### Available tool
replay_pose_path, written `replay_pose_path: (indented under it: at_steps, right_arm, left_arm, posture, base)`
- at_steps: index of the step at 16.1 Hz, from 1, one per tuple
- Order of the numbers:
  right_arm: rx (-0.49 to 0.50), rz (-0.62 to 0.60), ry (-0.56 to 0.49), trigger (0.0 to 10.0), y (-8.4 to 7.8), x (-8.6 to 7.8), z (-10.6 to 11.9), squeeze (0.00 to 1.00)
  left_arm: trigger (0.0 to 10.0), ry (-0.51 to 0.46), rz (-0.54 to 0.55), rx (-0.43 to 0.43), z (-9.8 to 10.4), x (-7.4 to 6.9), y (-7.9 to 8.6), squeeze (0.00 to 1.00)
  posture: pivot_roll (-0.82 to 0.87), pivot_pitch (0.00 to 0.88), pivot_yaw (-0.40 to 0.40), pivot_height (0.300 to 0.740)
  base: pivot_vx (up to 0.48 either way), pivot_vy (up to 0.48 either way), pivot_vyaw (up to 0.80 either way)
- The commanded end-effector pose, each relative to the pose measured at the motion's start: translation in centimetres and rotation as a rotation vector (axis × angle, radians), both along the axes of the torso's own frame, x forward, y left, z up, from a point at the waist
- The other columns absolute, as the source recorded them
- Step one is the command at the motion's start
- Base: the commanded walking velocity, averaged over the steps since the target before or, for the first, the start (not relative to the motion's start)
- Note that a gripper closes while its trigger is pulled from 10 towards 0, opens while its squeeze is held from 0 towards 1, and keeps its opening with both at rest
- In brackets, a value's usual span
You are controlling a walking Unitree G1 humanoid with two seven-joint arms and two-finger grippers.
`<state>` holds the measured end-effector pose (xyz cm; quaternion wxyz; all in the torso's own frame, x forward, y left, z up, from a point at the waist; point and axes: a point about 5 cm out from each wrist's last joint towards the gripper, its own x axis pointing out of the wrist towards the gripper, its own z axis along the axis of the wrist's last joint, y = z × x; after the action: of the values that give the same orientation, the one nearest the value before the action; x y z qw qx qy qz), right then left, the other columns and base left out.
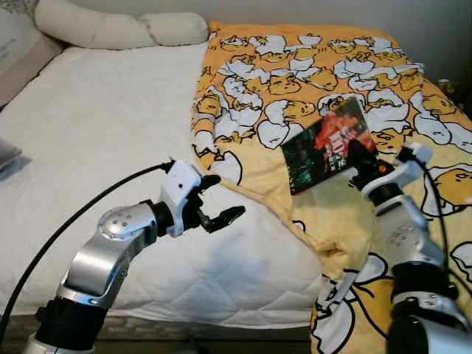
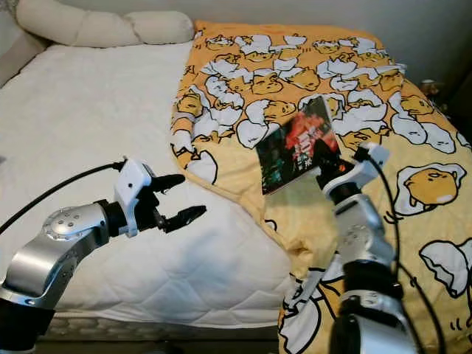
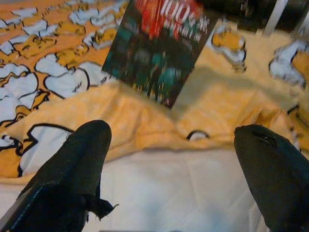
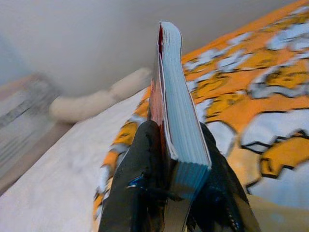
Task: Clean up the room
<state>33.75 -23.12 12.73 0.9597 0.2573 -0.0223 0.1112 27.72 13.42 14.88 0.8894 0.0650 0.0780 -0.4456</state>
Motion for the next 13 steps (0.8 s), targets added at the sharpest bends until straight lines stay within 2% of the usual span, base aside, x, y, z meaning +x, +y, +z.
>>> replay_pose_path:
  at_steps: [1,2,3,5,7,9,10,11,12,13]
  right_arm:
    - [0.002,0.046,-0.082,0.0,0.0,0.6,2.1,0.0]
    - [-0.021,0.121,-0.108,0.0,0.0,0.6,2.8,0.0]
    - [-0.029,0.146,-0.115,0.0,0.0,0.6,3.0,0.0]
    - [-0.114,0.312,-0.164,0.0,0.5,0.5,4.6,0.0]
    - [-0.166,0.437,-0.202,0.0,0.9,0.4,5.9,0.0]
    - [-0.24,0.611,-0.244,0.0,1.7,-0.1,7.5,0.0]
    - [-0.255,0.655,-0.253,0.0,1.9,-0.3,7.9,0.0]
    - [-0.29,0.763,-0.275,0.0,2.5,-0.9,8.7,0.0]
    - [-0.314,0.829,-0.286,0.0,2.9,-1.3,9.2,0.0]
    - [-0.333,0.849,-0.31,0.0,3.3,-1.3,9.7,0.0]
  left_arm:
    - [10.0,-0.034,0.005,-0.021,1.1,0.4,0.2,1.0]
    - [10.0,-0.037,0.004,-0.074,1.7,0.6,0.1,1.0]
    - [10.0,-0.039,0.003,-0.087,1.9,0.7,0.1,1.0]
    - [10.0,-0.064,-0.022,-0.162,3.9,1.9,0.3,1.0]
    - [10.0,-0.072,-0.075,-0.179,5.2,2.9,0.2,1.0]
    - [10.0,-0.073,-0.144,-0.177,6.3,3.8,0.0,1.0]
    - [10.0,-0.071,-0.153,-0.181,6.5,4.1,0.0,1.0]
    - [10.0,-0.046,-0.185,-0.204,6.8,4.5,-0.2,0.56]
    - [10.0,-0.02,-0.208,-0.217,6.9,4.8,-0.3,0.0]
    - [10.0,0.027,-0.239,-0.254,6.8,4.8,-0.4,0.0]
  posture:
    - [0.03,0.0,0.004,0.74]
    - [0.04,0.0,-0.007,0.74]
    - [0.04,0.0,-0.007,0.74]
    - [0.04,0.0,-0.008,0.74]
    - [0.05,0.0,-0.008,0.74]
    - [0.04,0.0,-0.003,0.74]
    - [0.04,0.0,-0.002,0.74]
    - [0.04,0.0,0.001,0.74]
    - [0.04,0.0,0.005,0.74]
    - [0.04,0.0,0.007,0.74]
  base:
    - [0.0,0.0,0.0]
    - [0.0,0.0,0.0]
    - [0.0,0.0,0.0]
    - [0.0,0.0,0.0]
    - [0.0,0.0,0.0]
    - [0.0,0.0,0.0]
    - [0.0,0.0,0.0]
    - [0.0,0.0,0.0]
    - [0.0,0.0,0.0]
    - [0.0,0.0,0.0]
